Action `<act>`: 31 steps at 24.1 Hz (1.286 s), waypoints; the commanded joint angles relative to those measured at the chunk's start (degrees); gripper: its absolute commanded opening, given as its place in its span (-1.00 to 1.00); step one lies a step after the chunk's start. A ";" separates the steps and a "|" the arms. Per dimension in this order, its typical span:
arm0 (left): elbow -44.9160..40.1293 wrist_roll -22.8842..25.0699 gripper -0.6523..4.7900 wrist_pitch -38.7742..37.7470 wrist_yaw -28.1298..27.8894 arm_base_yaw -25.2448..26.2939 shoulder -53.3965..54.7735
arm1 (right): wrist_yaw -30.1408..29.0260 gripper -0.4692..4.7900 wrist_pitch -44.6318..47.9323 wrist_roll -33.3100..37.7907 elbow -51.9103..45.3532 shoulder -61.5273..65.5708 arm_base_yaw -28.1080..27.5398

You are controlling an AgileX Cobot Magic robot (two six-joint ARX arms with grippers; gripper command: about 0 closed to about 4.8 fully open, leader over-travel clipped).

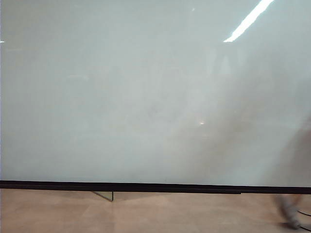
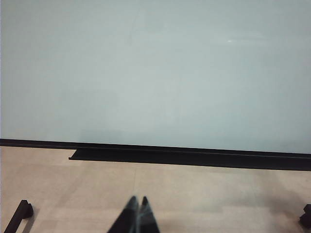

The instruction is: Pick up the pen on the shelf to the right of the whiteboard and write the letter A.

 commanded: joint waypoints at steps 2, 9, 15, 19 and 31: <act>0.15 0.26 -0.78 0.35 0.00 -0.02 0.02 | -0.35 -0.64 1.07 0.26 -0.31 -0.15 0.00; 0.15 0.26 -0.78 0.33 0.00 -0.02 0.02 | -0.26 -0.86 2.32 0.46 -1.03 -0.15 0.00; 0.15 0.26 -0.78 0.35 0.00 -0.02 0.02 | 2.01 -0.86 3.61 -0.28 -2.58 -2.21 -0.76; 0.15 0.26 -0.78 0.35 0.00 -0.02 0.02 | 3.30 -0.86 3.61 -1.53 -2.62 -4.48 -0.76; 0.15 0.26 -0.78 0.35 0.00 -0.02 0.02 | 17.38 -0.86 3.58 -3.74 -4.17 -6.73 -0.55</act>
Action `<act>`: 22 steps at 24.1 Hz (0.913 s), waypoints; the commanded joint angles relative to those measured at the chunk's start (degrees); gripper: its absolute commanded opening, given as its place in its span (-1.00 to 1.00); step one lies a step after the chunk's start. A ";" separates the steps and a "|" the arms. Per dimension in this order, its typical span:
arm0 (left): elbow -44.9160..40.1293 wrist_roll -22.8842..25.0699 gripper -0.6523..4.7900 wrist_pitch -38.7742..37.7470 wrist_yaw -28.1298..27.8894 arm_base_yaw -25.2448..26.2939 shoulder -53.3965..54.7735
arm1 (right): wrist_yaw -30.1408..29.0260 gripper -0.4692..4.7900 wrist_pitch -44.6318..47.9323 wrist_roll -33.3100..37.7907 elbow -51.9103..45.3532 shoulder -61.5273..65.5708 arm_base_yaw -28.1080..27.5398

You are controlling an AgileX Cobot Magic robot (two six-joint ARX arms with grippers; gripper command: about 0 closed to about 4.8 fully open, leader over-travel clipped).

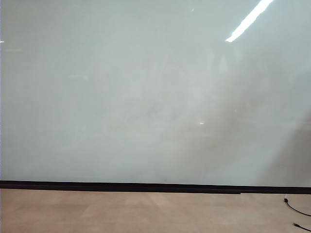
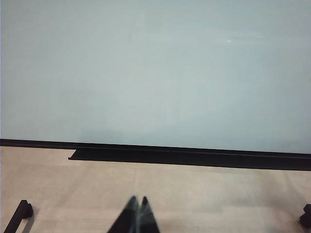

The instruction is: Pick up the pen on the shelf to the right of the whiteboard and write the letter A.

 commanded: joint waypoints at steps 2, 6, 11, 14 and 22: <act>0.15 0.24 -0.78 0.35 0.00 -0.02 0.00 | 6.23 -0.86 0.94 -1.73 -2.69 -3.89 0.35; 0.15 0.26 -0.78 0.35 0.00 0.00 0.00 | 13.75 -0.86 0.72 -2.95 -6.75 -8.74 1.77; 0.15 0.26 -0.78 0.35 0.02 -0.02 0.00 | 24.00 -0.86 -0.81 -3.67 -12.66 -15.80 6.05; 0.15 0.26 -0.78 0.35 0.00 -0.02 0.00 | 33.20 -0.86 -1.99 -5.51 -17.42 -23.54 12.22; 0.15 0.26 -0.78 0.33 0.00 -0.02 0.00 | 53.46 -0.86 -32.92 -14.36 -20.09 -52.46 33.81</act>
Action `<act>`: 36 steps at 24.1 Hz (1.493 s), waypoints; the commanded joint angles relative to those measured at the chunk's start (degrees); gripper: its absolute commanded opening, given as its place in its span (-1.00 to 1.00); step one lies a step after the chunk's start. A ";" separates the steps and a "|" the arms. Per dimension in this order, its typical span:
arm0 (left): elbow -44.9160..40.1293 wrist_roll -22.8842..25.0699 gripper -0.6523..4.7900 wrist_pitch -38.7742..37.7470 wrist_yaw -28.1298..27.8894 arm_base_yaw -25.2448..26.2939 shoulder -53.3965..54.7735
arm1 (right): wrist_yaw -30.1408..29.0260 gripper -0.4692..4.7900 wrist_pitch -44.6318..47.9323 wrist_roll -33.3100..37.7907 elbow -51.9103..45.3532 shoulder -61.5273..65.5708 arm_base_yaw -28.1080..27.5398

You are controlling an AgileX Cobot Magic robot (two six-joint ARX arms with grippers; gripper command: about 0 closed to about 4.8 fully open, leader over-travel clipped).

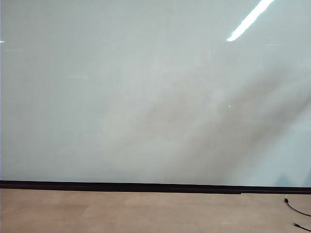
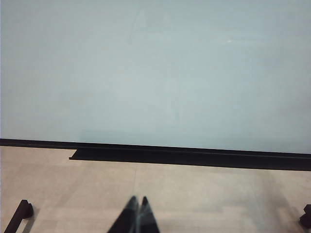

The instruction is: Pick up the pen on the shelf to the right of the whiteboard and write the letter A.

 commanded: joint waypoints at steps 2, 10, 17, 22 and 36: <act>0.15 0.26 -0.78 0.33 0.00 -0.02 0.02 | 5.55 -0.86 -14.38 -2.43 0.17 -10.86 9.27; 0.15 0.26 -0.78 0.35 0.00 -0.02 0.02 | 5.55 -0.86 -18.56 -2.93 0.33 -14.49 23.67; 0.15 0.26 -0.78 0.33 -0.02 -0.02 0.02 | 5.03 -0.86 -21.44 -4.15 3.63 -10.54 35.23; 0.15 0.26 -0.78 0.35 0.02 -0.02 0.02 | 2.12 -0.86 -21.55 -5.38 7.50 -4.35 39.47; 0.15 0.24 -0.78 0.33 0.00 -0.02 0.02 | -9.38 -0.86 -21.51 -7.32 19.15 12.13 45.94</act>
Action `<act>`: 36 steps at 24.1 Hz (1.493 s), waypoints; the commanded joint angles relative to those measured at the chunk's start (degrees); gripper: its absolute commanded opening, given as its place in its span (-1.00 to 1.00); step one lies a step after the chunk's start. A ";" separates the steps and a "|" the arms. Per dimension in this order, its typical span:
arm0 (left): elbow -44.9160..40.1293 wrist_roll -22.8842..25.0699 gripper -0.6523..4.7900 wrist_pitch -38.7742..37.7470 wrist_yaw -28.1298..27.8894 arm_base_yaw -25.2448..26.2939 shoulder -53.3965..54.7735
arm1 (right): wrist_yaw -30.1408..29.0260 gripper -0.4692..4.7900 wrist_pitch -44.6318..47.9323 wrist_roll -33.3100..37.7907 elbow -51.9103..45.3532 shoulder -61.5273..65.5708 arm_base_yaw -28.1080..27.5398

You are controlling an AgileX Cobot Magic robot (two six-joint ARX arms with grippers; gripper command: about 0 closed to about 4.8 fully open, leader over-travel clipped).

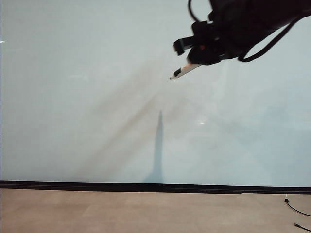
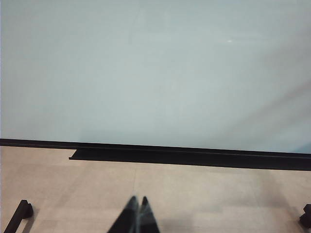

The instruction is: Pick up the pen on the shelf to the right of the whiteboard and write the letter A.

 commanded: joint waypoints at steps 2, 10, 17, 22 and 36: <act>0.15 0.24 -0.78 0.35 0.00 0.02 0.02 | -5.22 -0.86 0.48 -1.03 2.32 2.25 0.24; 0.15 0.22 -0.78 0.35 0.00 0.00 0.02 | -6.43 -0.86 -3.52 -4.76 8.04 7.10 -0.02; 0.15 0.24 -0.78 0.35 0.00 0.00 0.02 | -5.88 -0.86 -8.70 -8.02 11.96 7.78 -1.22; 0.15 0.22 -0.78 0.35 0.00 0.00 0.02 | -5.73 -0.86 -9.94 -8.81 12.85 7.78 -1.77; 0.15 0.24 -0.78 0.35 0.00 0.00 0.02 | -4.70 -0.86 -11.08 -8.92 13.14 7.80 -3.74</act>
